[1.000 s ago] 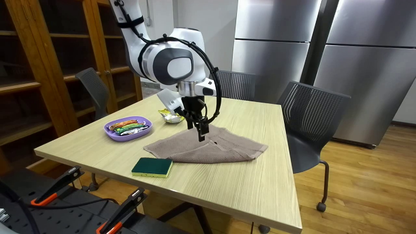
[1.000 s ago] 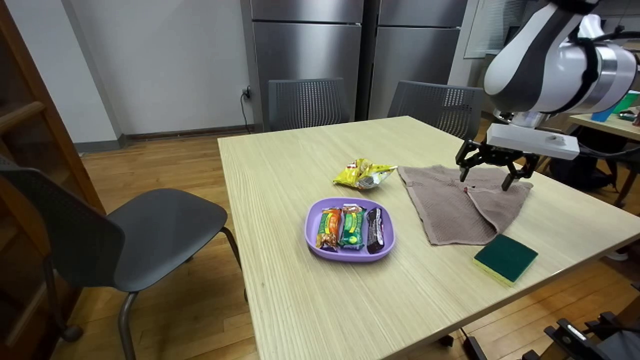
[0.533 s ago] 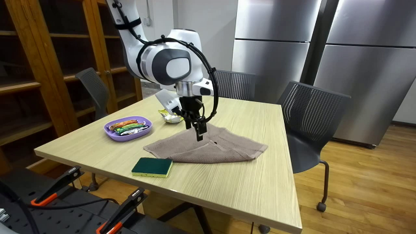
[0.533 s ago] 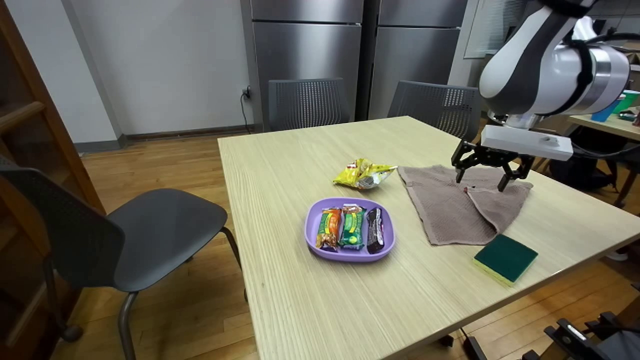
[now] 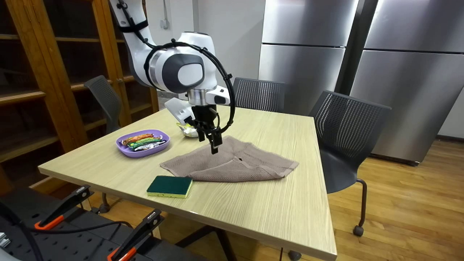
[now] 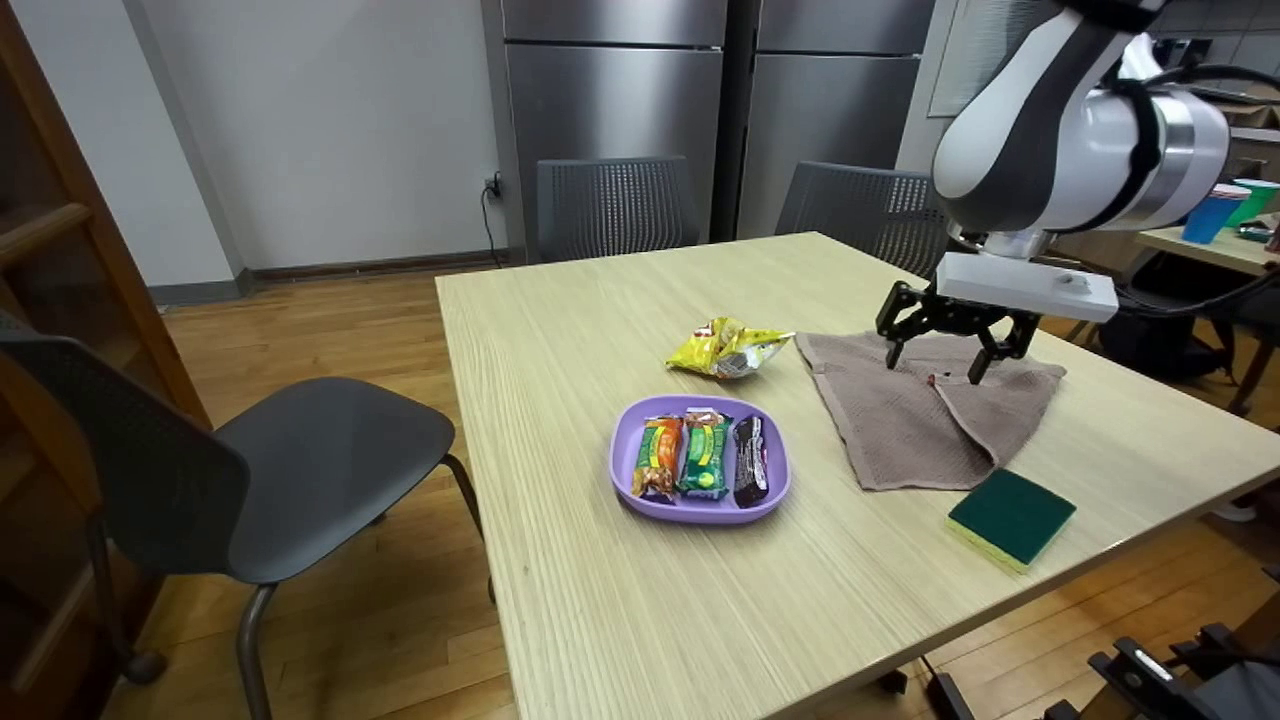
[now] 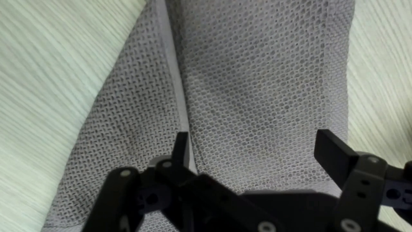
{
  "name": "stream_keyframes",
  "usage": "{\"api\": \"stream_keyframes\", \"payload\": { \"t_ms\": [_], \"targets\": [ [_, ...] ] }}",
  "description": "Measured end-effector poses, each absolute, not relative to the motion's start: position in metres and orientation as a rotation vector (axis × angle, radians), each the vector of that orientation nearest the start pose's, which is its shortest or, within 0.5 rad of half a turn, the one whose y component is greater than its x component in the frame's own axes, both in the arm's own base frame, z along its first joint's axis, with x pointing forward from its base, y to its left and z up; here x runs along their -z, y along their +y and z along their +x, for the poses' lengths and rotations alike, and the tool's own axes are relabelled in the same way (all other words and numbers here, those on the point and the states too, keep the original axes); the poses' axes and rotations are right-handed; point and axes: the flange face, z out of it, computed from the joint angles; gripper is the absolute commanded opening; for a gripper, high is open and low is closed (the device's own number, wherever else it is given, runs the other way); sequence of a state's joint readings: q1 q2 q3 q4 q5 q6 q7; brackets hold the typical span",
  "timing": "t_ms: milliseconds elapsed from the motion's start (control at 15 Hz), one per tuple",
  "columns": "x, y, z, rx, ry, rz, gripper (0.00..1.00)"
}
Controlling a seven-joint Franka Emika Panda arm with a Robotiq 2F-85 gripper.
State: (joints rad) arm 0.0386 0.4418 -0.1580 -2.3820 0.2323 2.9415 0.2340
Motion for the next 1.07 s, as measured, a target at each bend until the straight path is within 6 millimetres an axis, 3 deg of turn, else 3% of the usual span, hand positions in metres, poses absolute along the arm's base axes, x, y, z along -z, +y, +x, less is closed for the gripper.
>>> {"api": "stream_keyframes", "payload": {
  "t_ms": [467, 1067],
  "targets": [
    [-0.146, -0.043, 0.513, 0.196, 0.755, -3.028, 1.00],
    [-0.134, -0.027, 0.531, 0.183, 0.703, -3.041, 1.00]
  ]
}}
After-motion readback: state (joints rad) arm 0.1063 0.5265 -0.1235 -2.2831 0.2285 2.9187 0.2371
